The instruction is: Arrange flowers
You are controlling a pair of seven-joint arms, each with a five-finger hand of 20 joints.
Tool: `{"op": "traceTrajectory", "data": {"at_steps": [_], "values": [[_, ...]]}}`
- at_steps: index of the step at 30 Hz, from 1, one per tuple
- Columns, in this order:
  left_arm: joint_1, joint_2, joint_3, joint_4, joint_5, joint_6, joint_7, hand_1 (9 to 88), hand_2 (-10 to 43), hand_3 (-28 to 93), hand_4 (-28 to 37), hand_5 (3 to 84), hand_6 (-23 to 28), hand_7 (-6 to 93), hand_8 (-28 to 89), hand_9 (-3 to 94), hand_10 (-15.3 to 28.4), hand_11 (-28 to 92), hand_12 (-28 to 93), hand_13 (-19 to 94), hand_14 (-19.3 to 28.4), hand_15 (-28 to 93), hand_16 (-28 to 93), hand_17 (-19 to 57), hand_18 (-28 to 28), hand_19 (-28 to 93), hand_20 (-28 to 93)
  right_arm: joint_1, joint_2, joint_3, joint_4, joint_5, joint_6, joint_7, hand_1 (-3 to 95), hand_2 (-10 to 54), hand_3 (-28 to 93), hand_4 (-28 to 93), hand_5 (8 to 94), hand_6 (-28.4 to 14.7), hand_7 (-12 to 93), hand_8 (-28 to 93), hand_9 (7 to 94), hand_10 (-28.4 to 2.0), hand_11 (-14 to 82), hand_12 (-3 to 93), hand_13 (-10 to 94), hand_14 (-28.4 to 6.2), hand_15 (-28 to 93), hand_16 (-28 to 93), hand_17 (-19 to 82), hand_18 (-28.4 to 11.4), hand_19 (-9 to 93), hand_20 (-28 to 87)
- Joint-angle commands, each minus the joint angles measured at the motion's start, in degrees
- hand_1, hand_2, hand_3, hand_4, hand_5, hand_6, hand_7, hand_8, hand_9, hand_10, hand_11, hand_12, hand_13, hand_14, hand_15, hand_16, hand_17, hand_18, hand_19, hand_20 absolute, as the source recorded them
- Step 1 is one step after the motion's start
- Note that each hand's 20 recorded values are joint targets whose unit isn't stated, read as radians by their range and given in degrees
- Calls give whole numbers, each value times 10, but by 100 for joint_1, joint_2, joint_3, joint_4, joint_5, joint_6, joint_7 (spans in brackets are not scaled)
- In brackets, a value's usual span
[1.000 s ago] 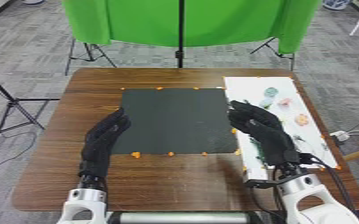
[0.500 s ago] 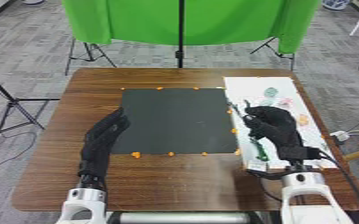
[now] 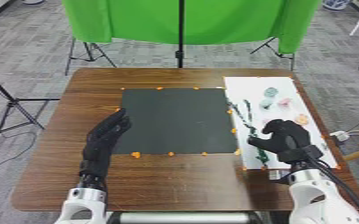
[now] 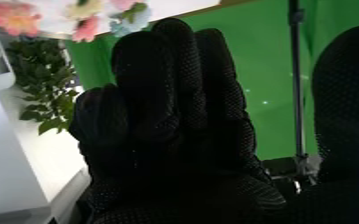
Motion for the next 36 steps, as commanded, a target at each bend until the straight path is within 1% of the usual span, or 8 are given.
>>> {"op": "traceTrajectory", "data": {"at_steps": [1,8,15,20,29,30,32,36], "values": [[122,-39,-36,-21,68,-159,-207,348,-77,613,-127,448,23,117,-71,413,124,151,96,337,160,142,24,44,133,88,226,-144,141,57,310,28,-7,46,342,-95,521,-264,649,-40,245,-70,699,-159,314,268,736,-93,621,249,520,-141,866,476],[58,-6,-39,-7,162,-369,-316,348,-75,609,-127,442,22,112,-68,406,123,148,97,333,161,138,27,40,134,89,225,120,155,-43,914,-218,127,87,342,-95,512,-266,692,-40,242,-74,754,-149,302,249,794,-71,581,245,568,-118,877,442],[90,1,-47,-5,50,-313,-321,349,-74,608,-126,439,23,107,-66,403,123,147,99,330,161,135,29,38,134,89,223,142,145,-143,1139,-267,62,139,351,-95,515,-261,714,-41,228,-73,789,-140,286,232,849,-53,515,259,607,-94,878,407],[69,-8,-35,1,133,-469,-343,349,-73,605,-126,439,25,106,-65,402,124,145,99,329,161,133,30,37,135,90,223,217,248,-321,1247,-356,-173,201,361,-95,544,-235,725,-42,218,-70,811,-144,272,227,872,-48,489,277,620,-89,880,401],[79,-16,-82,-13,102,-428,-391,348,-74,605,-126,437,24,104,-64,401,124,144,100,328,161,130,32,36,135,90,222,311,286,-647,1483,-483,-460,195,440,-95,566,-128,756,-31,244,-27,847,-133,292,235,901,-36,480,297,644,-76,890,398],[75,-19,-82,-11,98,-448,-401,348,-73,606,-126,437,24,105,-64,401,124,145,100,328,161,131,32,36,135,90,222,313,276,-660,1510,-470,-452,200,463,-95,538,-117,758,-30,241,47,849,-131,302,238,904,-35,480,299,646,-74,890,397],[67,-12,-78,-9,95,-459,-426,347,-73,605,-126,436,24,105,-64,401,124,145,100,327,161,130,32,36,135,90,222,311,263,-685,1572,-469,-398,193,764,-95,-145,319,779,-28,246,154,864,-125,307,269,917,-29,482,304,662,-69,896,391],[71,7,-87,-13,82,-452,-432,347,-73,604,-125,436,25,102,-64,401,125,144,100,326,161,130,32,35,136,89,220,312,231,-670,1623,-343,-288,205,859,-95,-280,488,810,-15,288,183,904,-111,293,334,937,-22,517,295,692,-62,906,394]]}}
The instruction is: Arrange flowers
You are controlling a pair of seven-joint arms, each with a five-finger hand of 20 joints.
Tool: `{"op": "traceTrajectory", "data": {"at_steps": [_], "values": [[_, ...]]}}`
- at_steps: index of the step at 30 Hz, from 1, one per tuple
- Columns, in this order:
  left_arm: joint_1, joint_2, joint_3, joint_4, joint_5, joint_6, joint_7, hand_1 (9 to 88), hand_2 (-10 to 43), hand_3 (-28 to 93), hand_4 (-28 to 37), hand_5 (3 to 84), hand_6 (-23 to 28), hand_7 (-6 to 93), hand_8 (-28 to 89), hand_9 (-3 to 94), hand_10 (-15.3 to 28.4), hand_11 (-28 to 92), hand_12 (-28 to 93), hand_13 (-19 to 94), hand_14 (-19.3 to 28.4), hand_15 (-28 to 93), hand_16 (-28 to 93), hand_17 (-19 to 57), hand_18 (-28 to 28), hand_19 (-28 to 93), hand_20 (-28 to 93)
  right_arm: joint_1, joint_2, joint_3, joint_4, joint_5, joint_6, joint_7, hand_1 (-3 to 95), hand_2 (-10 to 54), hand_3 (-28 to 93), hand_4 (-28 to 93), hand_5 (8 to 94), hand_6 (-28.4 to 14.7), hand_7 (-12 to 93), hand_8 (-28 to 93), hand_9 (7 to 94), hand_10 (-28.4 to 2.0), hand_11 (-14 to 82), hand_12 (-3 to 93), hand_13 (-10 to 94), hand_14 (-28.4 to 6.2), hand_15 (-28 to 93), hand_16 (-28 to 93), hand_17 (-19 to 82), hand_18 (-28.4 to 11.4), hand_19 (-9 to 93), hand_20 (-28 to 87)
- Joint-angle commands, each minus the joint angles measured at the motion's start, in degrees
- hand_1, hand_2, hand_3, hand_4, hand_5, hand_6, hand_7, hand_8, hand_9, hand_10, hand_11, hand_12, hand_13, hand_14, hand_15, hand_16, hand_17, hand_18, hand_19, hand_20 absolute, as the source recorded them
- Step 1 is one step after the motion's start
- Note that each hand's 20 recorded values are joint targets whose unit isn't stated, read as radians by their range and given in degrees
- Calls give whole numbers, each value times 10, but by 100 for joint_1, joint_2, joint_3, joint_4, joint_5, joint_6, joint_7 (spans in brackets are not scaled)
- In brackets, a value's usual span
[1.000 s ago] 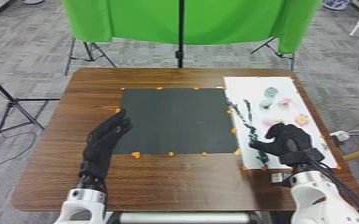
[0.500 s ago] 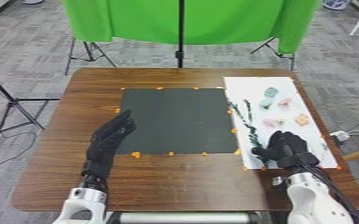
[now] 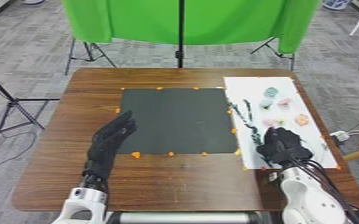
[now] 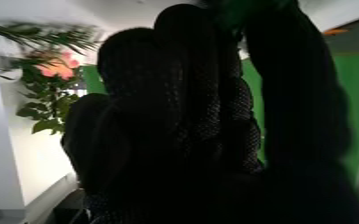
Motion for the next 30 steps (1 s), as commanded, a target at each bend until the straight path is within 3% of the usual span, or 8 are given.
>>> {"op": "traceTrajectory", "data": {"at_steps": [1,12,19,22,25,28,30], "values": [[46,2,-26,23,-37,-89,-101,348,-73,604,-125,436,25,102,-64,401,125,144,100,326,161,130,32,35,136,89,220,-310,-76,-206,515,210,-63,10,863,-95,-281,503,814,-12,296,184,908,-108,300,336,937,-22,528,292,697,-61,911,396],[-6,23,-40,28,-236,-82,-103,348,-72,602,-125,434,26,100,-62,400,124,143,100,326,162,129,33,34,136,90,219,-72,82,-14,-2,434,833,-95,861,-95,-283,620,799,-9,359,208,899,-108,394,314,937,-15,602,272,711,-72,932,451],[-39,7,-39,37,-258,-118,-84,349,-72,602,-125,433,27,100,-62,400,125,143,100,326,162,131,33,34,137,90,219,101,240,-84,-517,814,924,-125,855,-95,-282,656,786,-10,395,211,892,-109,421,306,937,-15,618,273,714,-76,932,486],[-45,47,-124,84,-267,-142,-25,348,-72,603,-124,432,27,99,-62,400,126,143,100,327,162,131,33,34,138,92,220,231,210,-237,-688,1186,927,-129,853,-95,-282,661,784,-9,403,208,891,-109,426,304,937,-14,620,273,715,-77,932,493],[-113,210,-253,232,-444,-24,170,343,-71,605,-123,432,28,98,-62,400,126,142,99,328,162,129,32,35,139,90,217,522,100,-534,-772,1400,753,-103,853,-95,-282,664,782,-9,410,206,891,-109,430,302,937,-14,624,273,716,-78,932,499],[-231,440,-352,451,-820,373,426,300,-49,620,-147,433,29,88,-60,402,127,131,91,325,154,95,24,49,132,59,204,1032,-103,-980,-657,1601,611,-106,851,-95,-283,669,780,-9,415,205,891,-110,434,299,937,-14,626,272,716,-78,932,502],[-335,578,-421,651,-925,651,625,271,-31,628,-168,434,29,81,-61,401,127,122,87,309,146,80,22,56,125,41,199,1409,-310,-1289,-500,1800,548,-168,850,-95,-283,672,779,-9,417,203,891,-111,437,297,937,-14,628,272,716,-77,932,504]]}}
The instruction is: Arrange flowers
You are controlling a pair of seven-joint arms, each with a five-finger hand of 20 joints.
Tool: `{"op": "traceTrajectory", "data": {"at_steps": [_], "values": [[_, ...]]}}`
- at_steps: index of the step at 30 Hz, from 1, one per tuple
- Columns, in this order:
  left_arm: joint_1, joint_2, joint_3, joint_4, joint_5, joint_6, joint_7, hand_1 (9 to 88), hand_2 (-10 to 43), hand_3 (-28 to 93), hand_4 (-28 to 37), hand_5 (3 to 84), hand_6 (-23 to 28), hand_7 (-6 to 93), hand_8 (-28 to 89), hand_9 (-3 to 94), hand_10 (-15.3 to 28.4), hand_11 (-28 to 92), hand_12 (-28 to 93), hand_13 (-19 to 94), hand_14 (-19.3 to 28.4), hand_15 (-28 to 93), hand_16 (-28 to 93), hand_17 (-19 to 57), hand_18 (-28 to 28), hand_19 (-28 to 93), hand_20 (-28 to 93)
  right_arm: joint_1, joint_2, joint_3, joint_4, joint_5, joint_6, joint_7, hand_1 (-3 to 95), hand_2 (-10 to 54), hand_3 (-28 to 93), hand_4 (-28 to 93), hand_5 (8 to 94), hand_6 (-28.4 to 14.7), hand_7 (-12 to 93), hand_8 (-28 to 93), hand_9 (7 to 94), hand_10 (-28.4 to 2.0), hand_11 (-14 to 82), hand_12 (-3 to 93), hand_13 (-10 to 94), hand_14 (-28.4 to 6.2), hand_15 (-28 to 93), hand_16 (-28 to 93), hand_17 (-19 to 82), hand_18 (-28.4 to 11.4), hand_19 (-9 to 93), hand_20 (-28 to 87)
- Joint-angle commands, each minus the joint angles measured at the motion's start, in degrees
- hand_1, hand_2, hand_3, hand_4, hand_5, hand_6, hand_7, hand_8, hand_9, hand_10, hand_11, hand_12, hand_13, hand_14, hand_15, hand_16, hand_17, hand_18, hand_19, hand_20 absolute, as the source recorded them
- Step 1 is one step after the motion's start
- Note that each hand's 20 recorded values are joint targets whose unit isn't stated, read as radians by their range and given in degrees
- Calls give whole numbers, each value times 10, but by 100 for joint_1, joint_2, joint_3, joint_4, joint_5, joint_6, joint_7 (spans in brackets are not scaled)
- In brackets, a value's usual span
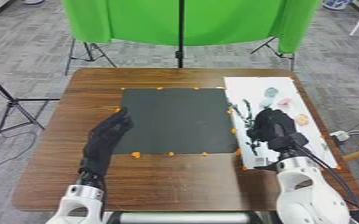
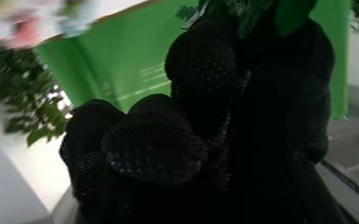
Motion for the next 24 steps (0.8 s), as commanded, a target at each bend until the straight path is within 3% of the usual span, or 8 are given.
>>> {"op": "traceTrajectory", "data": {"at_steps": [1,2,4,6,8,12,18,24], "values": [[-312,581,-282,689,-679,861,614,259,-26,638,-189,429,27,74,-59,401,127,118,84,301,142,76,18,59,120,30,199,1325,-622,-1119,303,411,-221,-111,850,-95,-283,674,779,-9,418,202,890,-110,438,297,937,-14,628,271,716,-77,932,505],[-390,655,-269,796,-779,1040,662,248,-20,645,-200,428,26,70,-59,399,126,114,82,294,137,73,15,63,117,21,196,1565,-741,-1377,398,437,-250,-28,850,-95,-283,672,778,-9,420,202,891,-111,438,295,937,-14,629,271,717,-78,932,506],[-591,764,-249,1068,-1026,1156,776,229,-8,650,-221,427,26,67,-60,396,126,105,80,284,130,69,11,64,107,16,194,1882,-1024,-1573,612,645,-354,-92,850,-95,-283,674,778,-9,423,199,890,-110,440,292,937,-14,630,269,717,-78,932,511],[-714,840,-214,1227,-1289,1335,847,213,10,660,-256,426,26,64,-61,394,126,101,80,280,128,68,5,63,102,15,189,2150,-1286,-1837,874,595,-383,-195,850,-95,-283,673,777,-8,425,198,891,-109,441,290,937,-14,632,269,718,-79,932,514],[-784,901,-205,1340,-1468,1381,929,187,39,663,-274,424,26,62,-64,392,125,99,78,279,125,68,2,64,97,15,186,2415,-1576,-2036,1167,698,-547,-194,850,-95,-283,675,776,-8,428,196,890,-110,447,288,937,-14,636,268,719,-81,932,527],[-843,959,-179,1421,-1687,1451,1038,165,69,649,-282,418,27,60,-65,390,124,97,74,281,122,70,-1,65,93,16,183,2844,-2121,-2304,1836,788,-817,-108,849,-95,-282,682,775,-8,433,192,890,-111,457,284,937,-14,643,269,720,-84,932,544],[-790,1018,-141,1391,-1651,1405,1028,148,64,662,-283,416,27,61,-65,388,123,97,74,284,122,72,-2,65,92,16,182,3084,-2798,-2471,2594,849,-1079,74,846,-95,-275,680,772,-10,446,187,888,-112,471,273,937,-14,650,271,723,-84,932,565],[-943,1115,7,1416,-1570,1267,1029,148,60,664,-283,415,29,60,-65,387,123,96,73,284,123,72,-2,65,91,17,181,3105,-3055,-2598,3013,673,-937,214,844,-95,-266,675,767,-10,456,181,886,-112,475,268,937,-13,651,269,725,-83,932,570]]}}
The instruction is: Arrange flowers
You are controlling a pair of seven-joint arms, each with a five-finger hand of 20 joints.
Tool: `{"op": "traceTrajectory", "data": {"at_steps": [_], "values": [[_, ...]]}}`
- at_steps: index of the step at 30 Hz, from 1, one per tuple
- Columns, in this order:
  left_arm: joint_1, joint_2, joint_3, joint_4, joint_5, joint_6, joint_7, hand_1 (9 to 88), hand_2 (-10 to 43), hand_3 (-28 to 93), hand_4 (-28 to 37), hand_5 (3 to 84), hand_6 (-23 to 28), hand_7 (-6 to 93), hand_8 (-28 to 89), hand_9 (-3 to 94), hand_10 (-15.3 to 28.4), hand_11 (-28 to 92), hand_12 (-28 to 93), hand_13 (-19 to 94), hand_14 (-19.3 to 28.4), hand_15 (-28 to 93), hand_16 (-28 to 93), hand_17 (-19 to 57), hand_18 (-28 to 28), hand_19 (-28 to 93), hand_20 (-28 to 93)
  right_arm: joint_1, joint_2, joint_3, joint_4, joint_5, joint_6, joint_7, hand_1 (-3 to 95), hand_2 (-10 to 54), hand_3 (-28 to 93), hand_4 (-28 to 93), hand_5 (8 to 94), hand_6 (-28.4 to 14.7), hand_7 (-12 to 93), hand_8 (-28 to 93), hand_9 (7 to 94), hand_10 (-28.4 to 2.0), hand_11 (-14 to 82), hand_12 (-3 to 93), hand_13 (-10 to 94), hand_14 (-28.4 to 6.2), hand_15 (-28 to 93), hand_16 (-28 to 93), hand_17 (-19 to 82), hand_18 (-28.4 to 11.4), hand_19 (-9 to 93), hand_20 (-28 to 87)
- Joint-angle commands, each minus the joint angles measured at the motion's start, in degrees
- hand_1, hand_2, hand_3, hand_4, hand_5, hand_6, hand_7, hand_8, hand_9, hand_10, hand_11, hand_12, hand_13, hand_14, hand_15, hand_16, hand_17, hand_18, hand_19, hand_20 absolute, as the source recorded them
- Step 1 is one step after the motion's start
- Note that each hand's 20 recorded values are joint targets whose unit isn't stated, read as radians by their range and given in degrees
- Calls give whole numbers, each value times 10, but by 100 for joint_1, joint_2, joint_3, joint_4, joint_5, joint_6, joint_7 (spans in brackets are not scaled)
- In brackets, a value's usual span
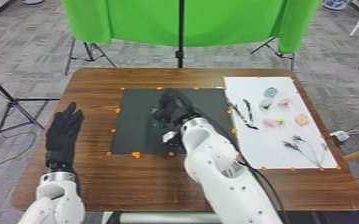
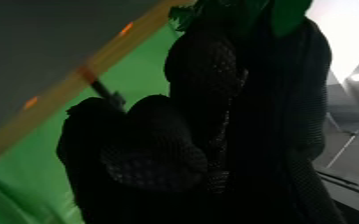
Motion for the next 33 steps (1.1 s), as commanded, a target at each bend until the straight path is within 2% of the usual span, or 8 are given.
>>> {"op": "traceTrajectory", "data": {"at_steps": [1,9,13,15,18,19,32,33], "values": [[-101,118,171,1,159,-239,0,150,57,665,-283,415,29,59,-65,387,123,95,73,284,123,72,-2,65,91,17,181,14,-496,-265,388,-117,81,253,844,-95,-265,674,766,-11,458,180,886,-112,475,268,937,-12,652,269,725,-83,932,570],[-251,114,288,5,253,-430,-6,150,43,672,-283,413,30,59,-64,387,123,94,73,285,123,73,-3,67,90,17,179,-41,-519,-328,536,31,99,382,815,-95,-185,613,752,-15,482,155,884,-113,470,261,937,-10,644,272,724,-77,932,557],[-267,112,329,-6,215,-431,-17,153,34,674,-283,413,30,58,-63,387,123,95,75,287,125,74,-2,69,90,18,180,-59,-547,-301,559,104,9,382,591,-95,473,55,748,-16,481,146,887,-117,463,239,937,-11,624,273,720,-73,932,535],[-271,110,341,-15,228,-449,-30,152,30,677,-283,413,31,58,-62,387,123,95,75,288,125,74,-2,69,90,18,180,-83,-539,-323,565,59,12,342,597,-95,427,22,750,-18,478,144,891,-119,453,235,937,-13,618,275,719,-73,932,524],[-240,76,336,-37,233,-463,-26,152,21,680,-283,413,31,58,-61,388,123,96,76,288,126,74,-1,69,90,19,181,-148,-503,-320,525,15,-40,287,813,-95,-226,431,751,-19,476,144,893,-119,446,233,937,-14,612,276,717,-74,932,519],[-238,79,335,-41,231,-458,-26,153,18,682,-283,413,31,59,-61,388,123,96,77,289,126,75,-1,69,91,18,181,-170,-494,-323,507,68,-43,307,823,-95,-269,457,750,-19,475,144,893,-120,446,233,937,-14,611,276,717,-75,932,518],[-172,15,311,-77,207,-481,-20,177,-7,683,-283,411,33,56,-60,386,123,97,81,289,129,75,2,66,94,18,182,-143,-515,-240,541,-169,-201,-10,770,-95,-279,449,754,-20,459,139,889,-123,445,232,937,-19,606,279,713,-79,932,515],[-136,1,292,-95,205,-466,-4,178,-8,683,-283,411,33,56,-60,386,123,97,81,290,129,75,2,66,94,18,182,-155,-487,-208,515,-228,-214,-136,684,-95,-65,311,753,-19,458,135,890,-122,443,231,937,-19,606,280,712,-79,932,515]]}}
